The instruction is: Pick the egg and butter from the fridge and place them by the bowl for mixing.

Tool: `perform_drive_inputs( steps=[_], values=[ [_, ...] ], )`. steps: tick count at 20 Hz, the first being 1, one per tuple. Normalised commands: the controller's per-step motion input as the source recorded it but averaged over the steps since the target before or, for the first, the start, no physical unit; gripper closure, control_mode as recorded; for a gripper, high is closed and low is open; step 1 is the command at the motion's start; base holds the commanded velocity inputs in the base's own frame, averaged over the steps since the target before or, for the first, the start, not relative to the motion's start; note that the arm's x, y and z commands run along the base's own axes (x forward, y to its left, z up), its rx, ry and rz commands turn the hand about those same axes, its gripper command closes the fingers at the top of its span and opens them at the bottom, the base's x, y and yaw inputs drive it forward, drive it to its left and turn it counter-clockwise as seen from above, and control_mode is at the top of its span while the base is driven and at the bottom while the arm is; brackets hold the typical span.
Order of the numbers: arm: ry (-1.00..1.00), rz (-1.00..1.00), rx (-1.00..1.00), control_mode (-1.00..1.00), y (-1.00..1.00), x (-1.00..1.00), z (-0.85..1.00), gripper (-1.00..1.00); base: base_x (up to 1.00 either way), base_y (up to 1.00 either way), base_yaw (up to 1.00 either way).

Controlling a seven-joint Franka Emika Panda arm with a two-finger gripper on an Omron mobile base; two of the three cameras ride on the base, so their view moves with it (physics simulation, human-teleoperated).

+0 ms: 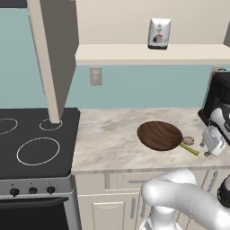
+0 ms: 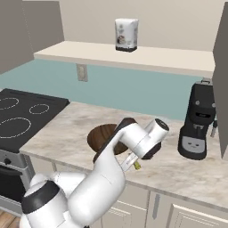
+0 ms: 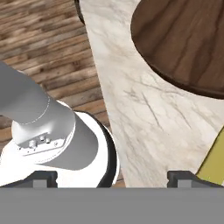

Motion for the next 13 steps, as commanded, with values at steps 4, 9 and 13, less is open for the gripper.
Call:
perform_drive_inputs(
  steps=[4, 9, 13],
  values=[
    [0.0, -0.04, -0.13, -1.0, 0.66, -0.4, 0.15, -1.0, 0.0, 0.0, 0.0],
    [0.04, -0.06, -0.18, -1.0, 0.43, -0.24, 0.1, -1.0, 0.0, 0.0, 0.0],
    [0.14, -0.12, -0.19, -1.0, 0.05, 0.0, 0.16, -1.0, 0.0, 0.0, 0.0]
  ],
)
